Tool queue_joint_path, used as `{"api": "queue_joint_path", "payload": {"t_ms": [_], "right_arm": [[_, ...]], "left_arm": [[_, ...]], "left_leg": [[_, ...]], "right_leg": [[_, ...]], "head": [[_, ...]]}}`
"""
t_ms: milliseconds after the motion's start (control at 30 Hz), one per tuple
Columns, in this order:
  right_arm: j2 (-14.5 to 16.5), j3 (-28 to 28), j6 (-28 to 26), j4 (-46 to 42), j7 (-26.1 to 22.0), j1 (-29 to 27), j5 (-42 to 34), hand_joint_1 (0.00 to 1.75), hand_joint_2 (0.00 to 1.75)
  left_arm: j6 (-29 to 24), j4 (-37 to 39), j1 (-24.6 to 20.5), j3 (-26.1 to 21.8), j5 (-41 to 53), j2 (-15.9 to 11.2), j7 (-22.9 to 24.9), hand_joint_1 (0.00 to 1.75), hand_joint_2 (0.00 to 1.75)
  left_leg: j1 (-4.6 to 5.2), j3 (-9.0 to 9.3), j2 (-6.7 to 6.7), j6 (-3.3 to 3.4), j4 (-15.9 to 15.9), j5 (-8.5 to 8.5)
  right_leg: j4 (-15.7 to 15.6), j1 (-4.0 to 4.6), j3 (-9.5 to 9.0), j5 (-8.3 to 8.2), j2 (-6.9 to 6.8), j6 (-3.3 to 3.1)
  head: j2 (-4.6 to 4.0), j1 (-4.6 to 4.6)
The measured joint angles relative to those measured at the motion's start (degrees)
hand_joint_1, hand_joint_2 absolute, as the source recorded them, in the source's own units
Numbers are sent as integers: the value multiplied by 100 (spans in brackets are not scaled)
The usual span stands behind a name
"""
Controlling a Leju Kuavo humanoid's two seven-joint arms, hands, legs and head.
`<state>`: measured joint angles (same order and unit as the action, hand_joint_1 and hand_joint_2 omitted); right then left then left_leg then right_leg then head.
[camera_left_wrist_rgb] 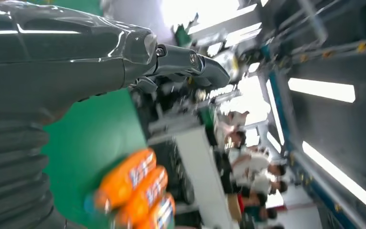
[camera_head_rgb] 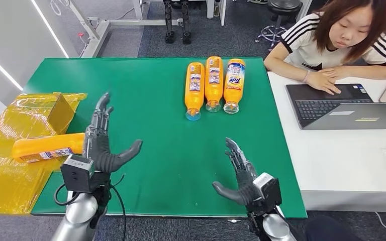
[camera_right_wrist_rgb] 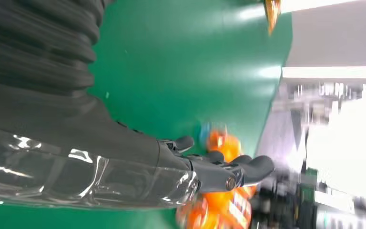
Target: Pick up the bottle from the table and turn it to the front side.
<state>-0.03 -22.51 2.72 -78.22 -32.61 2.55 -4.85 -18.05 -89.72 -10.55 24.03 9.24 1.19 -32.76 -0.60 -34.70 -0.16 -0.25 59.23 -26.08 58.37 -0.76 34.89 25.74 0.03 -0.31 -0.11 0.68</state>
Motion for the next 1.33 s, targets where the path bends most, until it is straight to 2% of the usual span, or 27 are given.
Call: {"api": "queue_joint_path", "payload": {"t_ms": [67,200,367,467,667,1033,1333], "right_arm": [[74,112,-394,-597,85,-424,85,0,175],[187,269,-742,-1561,183,-1176,66,0,175],[401,445,-971,-2392,197,-1660,201,0,175],[505,521,-984,-2679,243,-1759,252,0,175],[708,646,-896,-2920,333,-1782,303,0,175],[832,682,-571,-2942,539,-1772,405,0,175],[849,714,-449,-2885,592,-1763,436,0,175]], "left_arm": [[183,28,94,171,-154,105,51,0,175],[308,71,281,355,-252,207,78,0,175],[592,77,407,377,-234,265,144,0,175],[587,98,436,377,-122,308,126,0,175],[68,140,410,378,500,395,-83,0,175],[26,157,506,255,-30,416,-152,0,175],[-11,157,671,122,-76,372,-205,0,175]], "left_leg": [[0,-3,-6,2,-1,-5],[0,-3,0,3,-1,-15],[0,-2,3,5,-2,-17],[0,-1,4,6,-2,-16],[0,2,4,6,-2,-14],[-1,0,4,5,-2,-16],[0,0,3,6,-3,-15]], "right_leg": [[0,0,-1,4,-5,2],[0,0,1,9,2,2],[0,0,1,11,2,2],[0,0,0,9,2,2],[0,0,-4,6,2,0],[1,1,-4,7,1,0],[1,0,-6,7,-1,0]], "head": [[0,0],[0,1],[0,1],[0,0],[0,1],[0,1],[0,0]]}}
